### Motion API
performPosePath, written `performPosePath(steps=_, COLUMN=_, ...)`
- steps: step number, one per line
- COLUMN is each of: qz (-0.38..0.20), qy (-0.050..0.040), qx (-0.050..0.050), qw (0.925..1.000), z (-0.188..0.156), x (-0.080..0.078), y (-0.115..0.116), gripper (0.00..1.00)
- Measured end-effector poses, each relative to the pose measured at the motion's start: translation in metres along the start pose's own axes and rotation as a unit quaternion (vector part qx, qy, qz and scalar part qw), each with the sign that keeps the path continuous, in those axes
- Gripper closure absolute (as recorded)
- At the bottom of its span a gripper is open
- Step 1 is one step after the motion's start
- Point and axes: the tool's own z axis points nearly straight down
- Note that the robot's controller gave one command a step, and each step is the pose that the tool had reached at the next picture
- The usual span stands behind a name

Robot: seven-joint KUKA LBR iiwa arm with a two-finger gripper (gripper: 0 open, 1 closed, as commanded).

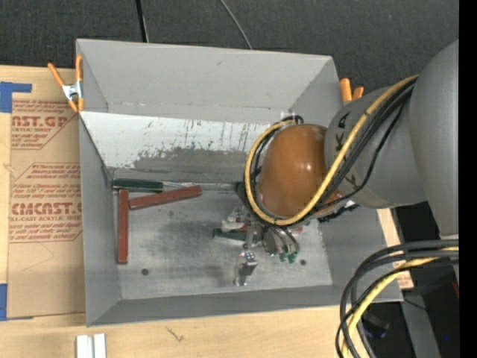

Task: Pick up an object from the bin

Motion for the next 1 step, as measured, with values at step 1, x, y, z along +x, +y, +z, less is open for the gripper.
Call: performPosePath(steps=1, qz=0.002, qy=-0.0008, qx=0.001, qw=1.0, z=0.0171, x=-0.0291, y=-0.0202, gripper=0.0)
